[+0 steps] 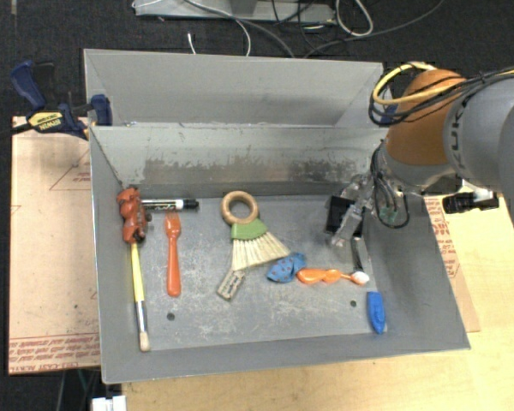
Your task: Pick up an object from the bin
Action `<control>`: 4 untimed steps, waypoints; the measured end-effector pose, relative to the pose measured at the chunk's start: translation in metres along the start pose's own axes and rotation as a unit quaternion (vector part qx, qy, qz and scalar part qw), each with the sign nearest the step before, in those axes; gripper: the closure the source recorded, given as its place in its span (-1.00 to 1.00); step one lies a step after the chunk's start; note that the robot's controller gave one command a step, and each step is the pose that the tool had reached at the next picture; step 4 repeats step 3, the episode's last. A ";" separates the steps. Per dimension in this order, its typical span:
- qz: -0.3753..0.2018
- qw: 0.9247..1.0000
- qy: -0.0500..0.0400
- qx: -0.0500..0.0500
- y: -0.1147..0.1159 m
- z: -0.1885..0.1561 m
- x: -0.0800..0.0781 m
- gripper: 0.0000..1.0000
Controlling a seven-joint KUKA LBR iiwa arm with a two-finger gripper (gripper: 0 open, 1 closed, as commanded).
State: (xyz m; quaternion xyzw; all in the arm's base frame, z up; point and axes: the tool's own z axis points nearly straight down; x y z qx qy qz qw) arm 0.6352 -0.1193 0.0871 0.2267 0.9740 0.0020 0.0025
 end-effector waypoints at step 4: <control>-0.002 1.000 -0.005 -0.002 0.002 -0.099 -0.003 1.00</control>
Offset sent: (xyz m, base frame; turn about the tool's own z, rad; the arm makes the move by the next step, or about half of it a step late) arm 0.0019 -0.0004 0.0970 -0.0004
